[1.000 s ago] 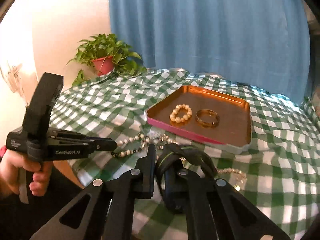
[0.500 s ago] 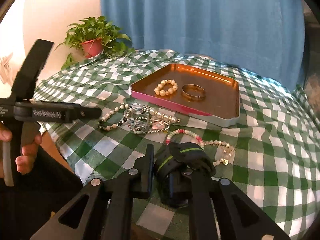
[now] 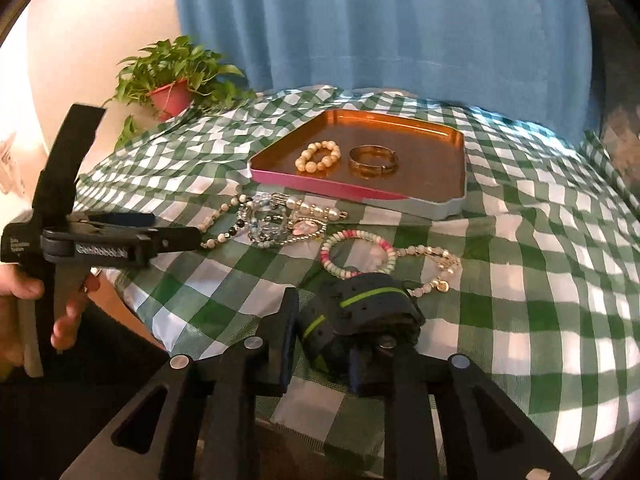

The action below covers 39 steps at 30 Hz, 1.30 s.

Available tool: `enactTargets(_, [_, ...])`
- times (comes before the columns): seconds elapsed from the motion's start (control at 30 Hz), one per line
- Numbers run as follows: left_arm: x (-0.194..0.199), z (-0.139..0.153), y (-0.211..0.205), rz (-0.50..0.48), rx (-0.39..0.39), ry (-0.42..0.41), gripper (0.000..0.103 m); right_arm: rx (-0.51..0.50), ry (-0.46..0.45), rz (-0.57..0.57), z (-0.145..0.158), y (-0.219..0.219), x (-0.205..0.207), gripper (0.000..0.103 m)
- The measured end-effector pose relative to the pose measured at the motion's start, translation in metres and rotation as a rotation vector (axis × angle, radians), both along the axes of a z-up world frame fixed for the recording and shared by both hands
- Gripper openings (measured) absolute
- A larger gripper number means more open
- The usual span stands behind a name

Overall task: Organize jewelry
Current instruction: 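Grasp the pearl-and-black bead bracelet with the left gripper while the right gripper grasps the black watch, then carry the bead bracelet with the left gripper while the right gripper carries the watch into the tray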

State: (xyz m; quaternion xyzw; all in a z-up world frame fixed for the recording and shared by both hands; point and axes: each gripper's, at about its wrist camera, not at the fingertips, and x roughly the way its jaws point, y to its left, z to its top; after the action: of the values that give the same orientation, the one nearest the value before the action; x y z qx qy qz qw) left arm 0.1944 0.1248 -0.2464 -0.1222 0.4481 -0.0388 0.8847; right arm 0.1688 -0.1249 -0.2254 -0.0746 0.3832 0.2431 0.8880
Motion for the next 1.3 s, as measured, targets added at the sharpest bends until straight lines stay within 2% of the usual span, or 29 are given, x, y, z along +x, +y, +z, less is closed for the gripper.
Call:
enactTargets(0.03, [-0.001,0.002,0.001,0.003,0.006,-0.012,0.072,0.003,0.008,-0.003,-0.001,-0.001,0.0,0.021])
enactTargets(0.07, [0.0,0.005,0.001,0.003,0.022,-0.021,0.066,0.004,0.014,-0.007,-0.002,-0.002,0.001,0.021])
enactTargets(0.13, [0.001,0.005,-0.002,-0.009,0.033,-0.024,0.041,-0.002,0.01,-0.013,-0.002,-0.002,0.001,0.021])
enactTargets(0.23, [0.004,0.005,-0.009,-0.044,0.045,-0.025,0.031,-0.02,-0.003,-0.012,-0.002,-0.001,0.0,0.021])
enactTargets(0.33, [0.006,0.008,-0.019,-0.082,0.074,-0.039,0.028,-0.018,-0.002,-0.022,-0.002,-0.002,0.0,0.021])
enactTargets(0.47, [0.013,-0.001,-0.027,-0.107,0.106,-0.006,0.024,-0.015,-0.019,-0.024,0.002,-0.002,0.001,0.021])
enactTargets(0.6, [0.014,-0.002,-0.038,-0.139,0.2,-0.021,0.012,-0.017,-0.007,-0.03,0.001,-0.003,0.003,0.021])
enactTargets(0.63, [0.014,-0.002,-0.04,-0.15,0.204,-0.024,0.009,-0.02,-0.001,-0.034,0.0,-0.003,0.003,0.021])
enactTargets(0.7, [0.014,-0.002,-0.044,-0.16,0.214,-0.026,0.009,-0.023,0.007,-0.039,0.0,-0.004,0.003,0.019])
enactTargets(0.73, [0.014,-0.002,-0.045,-0.166,0.215,-0.025,0.009,-0.024,0.01,-0.041,0.0,-0.004,0.003,0.014])
enactTargets(0.93, [0.009,0.004,-0.048,-0.159,0.171,-0.026,0.009,-0.027,0.03,-0.051,0.01,-0.007,0.004,0.004])
enactTargets(1.3, [-0.013,0.039,-0.038,-0.119,0.024,-0.067,0.009,0.006,-0.006,-0.068,0.037,-0.008,-0.002,0.003])
